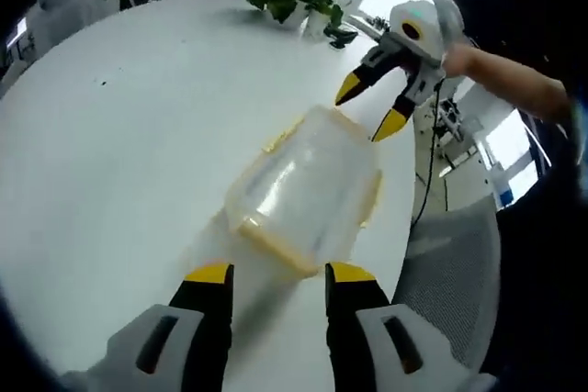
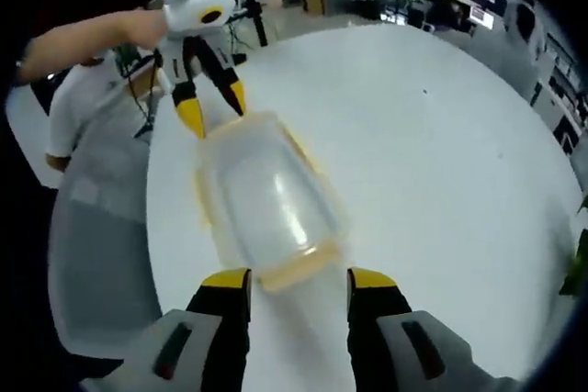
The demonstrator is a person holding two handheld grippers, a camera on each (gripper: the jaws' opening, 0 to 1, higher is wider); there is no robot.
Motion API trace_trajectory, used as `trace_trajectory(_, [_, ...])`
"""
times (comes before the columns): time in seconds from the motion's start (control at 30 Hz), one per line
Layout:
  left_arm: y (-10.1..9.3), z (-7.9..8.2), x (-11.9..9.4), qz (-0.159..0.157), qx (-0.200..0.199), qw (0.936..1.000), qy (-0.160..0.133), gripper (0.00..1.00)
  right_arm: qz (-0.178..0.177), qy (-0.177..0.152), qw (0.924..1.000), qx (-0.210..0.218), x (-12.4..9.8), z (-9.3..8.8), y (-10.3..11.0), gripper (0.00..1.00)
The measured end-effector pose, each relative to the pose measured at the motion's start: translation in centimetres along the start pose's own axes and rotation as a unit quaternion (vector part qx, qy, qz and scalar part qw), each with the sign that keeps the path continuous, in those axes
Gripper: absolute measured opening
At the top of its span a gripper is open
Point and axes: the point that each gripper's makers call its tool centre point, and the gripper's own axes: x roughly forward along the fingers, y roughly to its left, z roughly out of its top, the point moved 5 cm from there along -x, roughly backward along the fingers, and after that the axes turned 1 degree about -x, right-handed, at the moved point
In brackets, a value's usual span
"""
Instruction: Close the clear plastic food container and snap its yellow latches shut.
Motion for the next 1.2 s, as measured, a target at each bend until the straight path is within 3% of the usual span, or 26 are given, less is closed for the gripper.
trace_trajectory(0.1, [0.5,-0.4,0.1,0.017,-0.040,0.9991,-0.001,0.38,-0.003,-0.009,0.9997,0.023,-0.3,-0.1,0.0,0.39])
trace_trajectory(0.17, [0.4,-0.4,0.3,0.004,-0.091,0.9956,-0.022,0.38,-0.006,-0.013,0.9992,0.037,-0.5,-0.2,-0.1,0.39])
trace_trajectory(0.27, [0.1,0.0,0.3,-0.011,-0.156,0.9864,-0.050,0.39,-0.013,-0.030,0.9961,0.082,-0.7,-0.1,-0.4,0.38])
trace_trajectory(0.37, [0.1,0.4,0.3,-0.009,-0.195,0.9782,-0.071,0.41,-0.011,-0.046,0.9921,0.117,-0.7,0.0,-0.5,0.37])
trace_trajectory(0.53, [-0.1,0.6,0.2,-0.011,-0.250,0.9645,-0.085,0.40,-0.011,-0.052,0.9878,0.146,-0.3,-0.1,-0.5,0.37])
trace_trajectory(0.57, [0.0,0.4,0.3,-0.006,-0.277,0.9574,-0.083,0.40,-0.012,-0.054,0.9870,0.151,-0.3,-0.1,-0.4,0.37])
trace_trajectory(0.73, [0.0,-0.4,0.5,0.000,-0.318,0.9447,-0.080,0.36,-0.008,-0.078,0.9758,0.204,-0.4,0.2,-0.5,0.36])
trace_trajectory(0.77, [0.0,-0.5,0.6,-0.002,-0.321,0.9437,-0.080,0.35,0.007,-0.088,0.9691,0.230,-0.5,0.3,-0.2,0.35])
trace_trajectory(0.8, [0.0,-0.5,0.6,-0.003,-0.324,0.9426,-0.081,0.35,0.011,-0.090,0.9680,0.234,-0.6,0.4,-0.2,0.35])
trace_trajectory(1.2, [-0.4,-0.1,0.8,-0.003,-0.317,0.9446,-0.085,0.34,0.005,-0.079,0.9696,0.231,-0.3,0.2,-0.4,0.33])
